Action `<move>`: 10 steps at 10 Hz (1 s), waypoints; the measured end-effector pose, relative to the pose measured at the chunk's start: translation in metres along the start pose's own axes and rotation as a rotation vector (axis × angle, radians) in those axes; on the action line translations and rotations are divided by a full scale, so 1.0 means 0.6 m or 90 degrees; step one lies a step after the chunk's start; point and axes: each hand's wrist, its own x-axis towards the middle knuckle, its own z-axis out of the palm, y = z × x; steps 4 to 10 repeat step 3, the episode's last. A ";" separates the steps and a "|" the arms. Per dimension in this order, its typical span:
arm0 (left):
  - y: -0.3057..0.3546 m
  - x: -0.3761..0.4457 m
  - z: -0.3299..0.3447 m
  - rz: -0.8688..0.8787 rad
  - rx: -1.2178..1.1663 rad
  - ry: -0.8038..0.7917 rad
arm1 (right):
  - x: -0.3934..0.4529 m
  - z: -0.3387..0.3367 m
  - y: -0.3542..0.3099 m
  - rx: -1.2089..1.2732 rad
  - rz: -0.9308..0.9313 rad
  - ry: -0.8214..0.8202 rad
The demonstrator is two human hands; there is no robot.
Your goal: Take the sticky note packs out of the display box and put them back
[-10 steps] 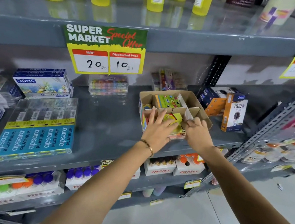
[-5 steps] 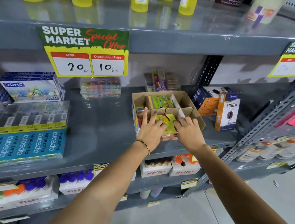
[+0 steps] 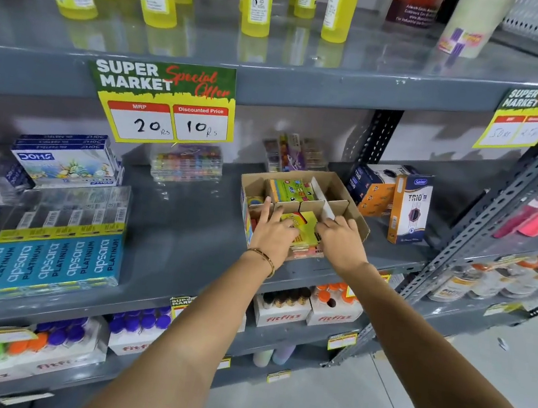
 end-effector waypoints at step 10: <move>-0.020 -0.104 -0.077 0.017 -0.290 0.378 | -0.061 -0.086 -0.073 0.202 0.035 0.438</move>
